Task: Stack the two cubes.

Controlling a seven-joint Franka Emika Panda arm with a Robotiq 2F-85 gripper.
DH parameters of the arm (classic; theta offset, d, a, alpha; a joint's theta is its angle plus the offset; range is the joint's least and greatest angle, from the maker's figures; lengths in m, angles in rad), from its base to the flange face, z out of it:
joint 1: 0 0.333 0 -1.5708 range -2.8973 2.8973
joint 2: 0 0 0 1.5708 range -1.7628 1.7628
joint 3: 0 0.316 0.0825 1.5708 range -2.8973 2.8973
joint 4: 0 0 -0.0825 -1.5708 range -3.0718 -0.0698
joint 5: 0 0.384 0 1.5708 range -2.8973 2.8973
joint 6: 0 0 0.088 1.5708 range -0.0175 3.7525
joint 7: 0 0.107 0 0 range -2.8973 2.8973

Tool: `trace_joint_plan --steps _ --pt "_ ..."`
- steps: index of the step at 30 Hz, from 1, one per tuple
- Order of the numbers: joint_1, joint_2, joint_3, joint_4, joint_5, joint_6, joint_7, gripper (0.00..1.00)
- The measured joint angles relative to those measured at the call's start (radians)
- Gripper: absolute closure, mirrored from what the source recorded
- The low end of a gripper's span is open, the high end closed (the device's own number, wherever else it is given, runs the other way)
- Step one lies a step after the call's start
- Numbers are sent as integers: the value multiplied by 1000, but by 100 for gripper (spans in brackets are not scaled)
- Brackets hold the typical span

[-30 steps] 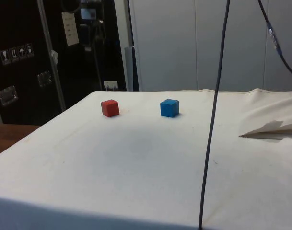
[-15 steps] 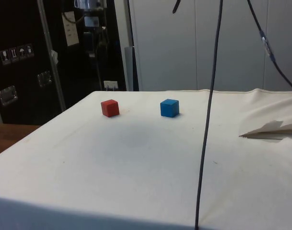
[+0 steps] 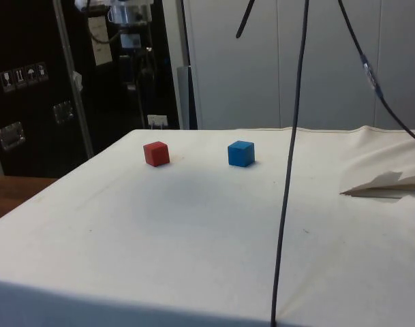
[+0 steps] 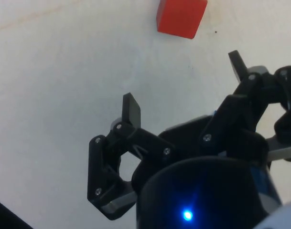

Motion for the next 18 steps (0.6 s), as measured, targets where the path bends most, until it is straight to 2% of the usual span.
trace_joint_plan --steps 18 --pt "0 47 -10 -4 38 10 88 0"
